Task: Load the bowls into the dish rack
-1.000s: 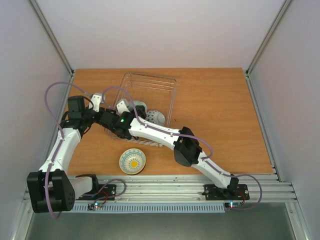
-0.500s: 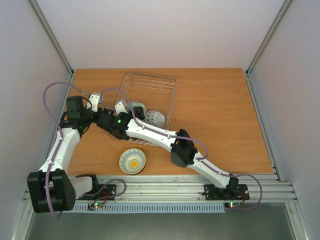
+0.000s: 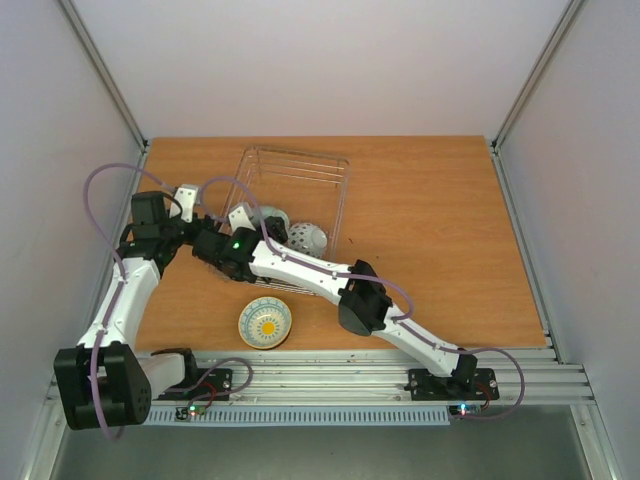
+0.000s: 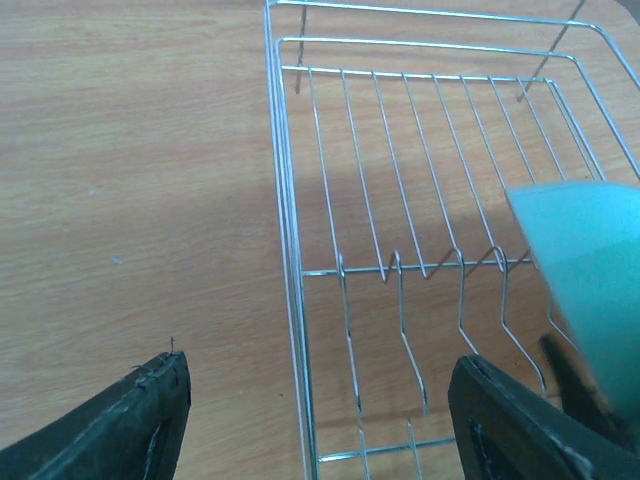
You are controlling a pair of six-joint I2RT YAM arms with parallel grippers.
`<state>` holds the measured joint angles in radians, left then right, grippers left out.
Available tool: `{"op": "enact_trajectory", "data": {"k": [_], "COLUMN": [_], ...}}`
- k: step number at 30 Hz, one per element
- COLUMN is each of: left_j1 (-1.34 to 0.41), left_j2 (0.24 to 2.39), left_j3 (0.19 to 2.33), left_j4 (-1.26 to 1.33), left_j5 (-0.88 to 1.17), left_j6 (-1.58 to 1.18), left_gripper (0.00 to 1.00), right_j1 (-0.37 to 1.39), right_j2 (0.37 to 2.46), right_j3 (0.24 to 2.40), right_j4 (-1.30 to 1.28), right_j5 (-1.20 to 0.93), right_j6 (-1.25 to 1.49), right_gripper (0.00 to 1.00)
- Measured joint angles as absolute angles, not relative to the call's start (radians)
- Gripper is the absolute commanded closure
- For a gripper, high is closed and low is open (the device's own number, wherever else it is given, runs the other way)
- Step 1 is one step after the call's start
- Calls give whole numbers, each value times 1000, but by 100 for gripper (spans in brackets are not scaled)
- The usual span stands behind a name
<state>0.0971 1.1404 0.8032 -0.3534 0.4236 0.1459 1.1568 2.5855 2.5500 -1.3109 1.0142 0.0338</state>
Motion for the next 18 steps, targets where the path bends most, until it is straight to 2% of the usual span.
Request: {"op": "enact_trajectory", "data": {"k": [2,4,18], "left_j1": [97,100,101], "left_j2": [1132,1128,1119], "left_j3": [802,802,802], "left_j4": [-349,-347,-348], "left_j5": [410,390,369], "left_j6": [147,148,134], "left_gripper": [28,28,28], "right_j1": [1158,1163,1177], "right_j2": [2586,2593,2610], "right_j3": [2550,2549,2484], "right_j4": [-1299,-1286,-1234], "right_j5": [984,948,924], "right_j6": [41,46,38], "right_gripper": [7,2,1]}}
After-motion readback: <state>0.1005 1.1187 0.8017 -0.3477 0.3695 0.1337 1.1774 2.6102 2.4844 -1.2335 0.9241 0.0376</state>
